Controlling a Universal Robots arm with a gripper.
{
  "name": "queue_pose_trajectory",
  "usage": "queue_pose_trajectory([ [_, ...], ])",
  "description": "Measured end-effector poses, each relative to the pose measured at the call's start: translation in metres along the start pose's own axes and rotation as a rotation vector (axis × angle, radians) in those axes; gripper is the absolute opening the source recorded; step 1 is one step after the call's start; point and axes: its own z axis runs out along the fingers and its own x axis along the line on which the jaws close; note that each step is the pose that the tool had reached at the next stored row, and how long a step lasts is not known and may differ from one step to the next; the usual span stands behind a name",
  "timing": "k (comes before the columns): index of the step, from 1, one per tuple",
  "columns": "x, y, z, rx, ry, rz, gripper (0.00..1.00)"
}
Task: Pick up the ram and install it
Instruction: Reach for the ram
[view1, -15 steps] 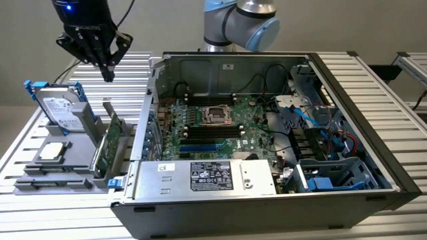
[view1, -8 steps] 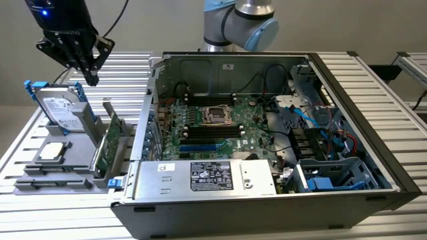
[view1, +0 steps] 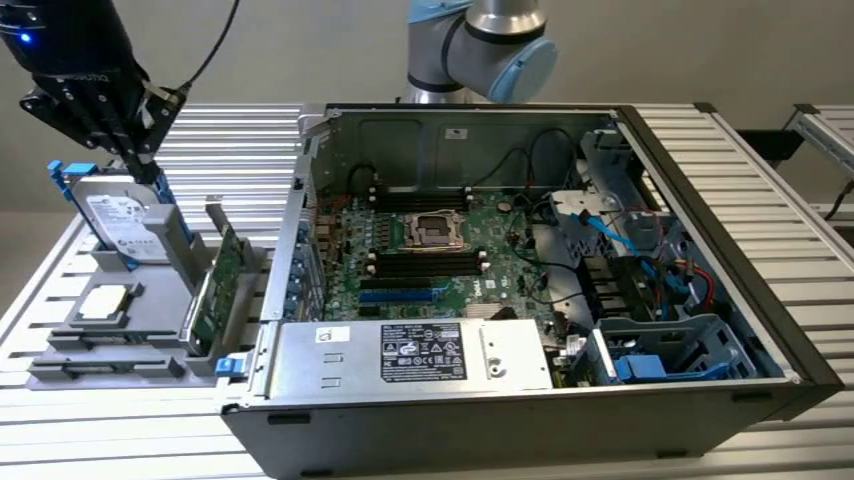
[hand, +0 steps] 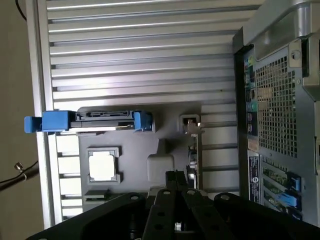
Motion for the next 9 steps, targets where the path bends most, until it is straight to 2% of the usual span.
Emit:
queue_pose_trajectory([
  [9, 0.023, -0.0253, 0.0008, 0.0, -0.0001, 0.0, 0.11],
])
